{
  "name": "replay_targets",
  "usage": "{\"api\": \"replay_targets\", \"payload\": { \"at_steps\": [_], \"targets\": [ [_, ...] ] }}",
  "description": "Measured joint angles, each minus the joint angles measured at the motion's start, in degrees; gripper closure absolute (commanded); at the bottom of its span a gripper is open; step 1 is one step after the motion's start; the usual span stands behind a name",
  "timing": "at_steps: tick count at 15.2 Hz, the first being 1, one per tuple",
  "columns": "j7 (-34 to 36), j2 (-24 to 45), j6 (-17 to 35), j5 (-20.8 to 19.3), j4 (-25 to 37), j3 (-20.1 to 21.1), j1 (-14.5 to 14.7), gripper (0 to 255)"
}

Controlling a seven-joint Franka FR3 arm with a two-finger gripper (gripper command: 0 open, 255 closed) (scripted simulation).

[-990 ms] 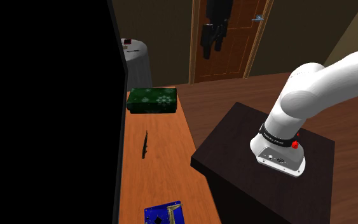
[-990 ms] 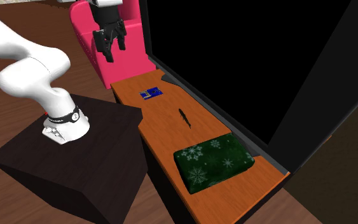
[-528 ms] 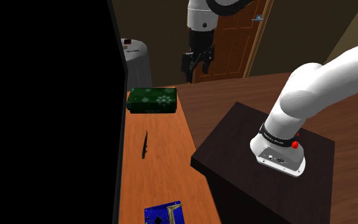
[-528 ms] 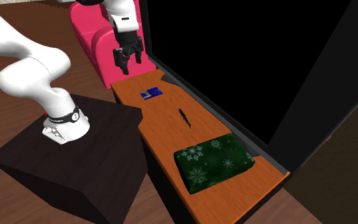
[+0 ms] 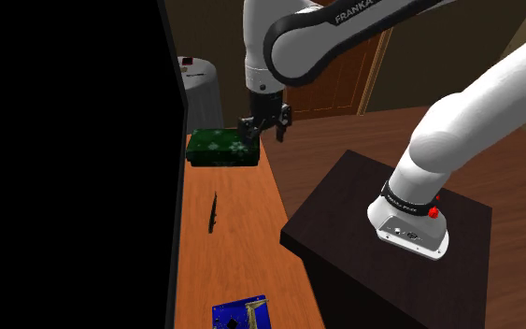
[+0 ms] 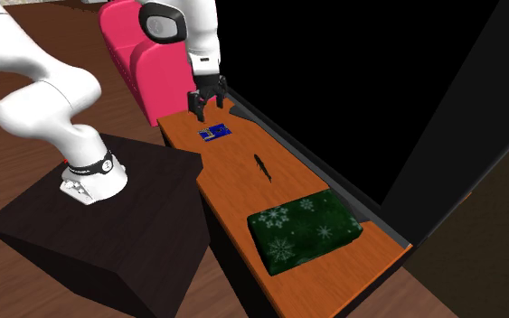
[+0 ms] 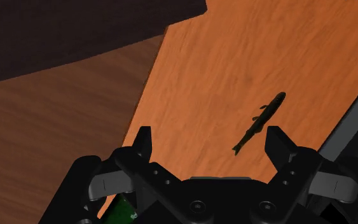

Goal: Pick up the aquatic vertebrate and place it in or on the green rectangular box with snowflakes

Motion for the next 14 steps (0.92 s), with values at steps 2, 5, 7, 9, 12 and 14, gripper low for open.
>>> {"api": "replay_targets", "payload": {
  "at_steps": [2, 5, 7, 9, 12, 14],
  "targets": [
    [4.47, 4.85, 3.99, -0.94, 0.91, 2.84, -1.5, 0],
    [12.14, 12.38, 9.58, -4.01, 2.62, 6.85, -3.94, 0],
    [17.78, 17.56, 13.02, -7.4, 3.79, 8.94, -5.55, 0],
    [25.38, 24.41, 16.31, -13.11, 6.19, 10.86, -6.73, 0],
    [37.13, 34.18, 19.94, -23.03, 9.8, 10.06, -5.89, 0],
    [43.65, 39.54, 21.29, -28.37, 12.43, 7.77, -3.88, 0]
  ]
}}
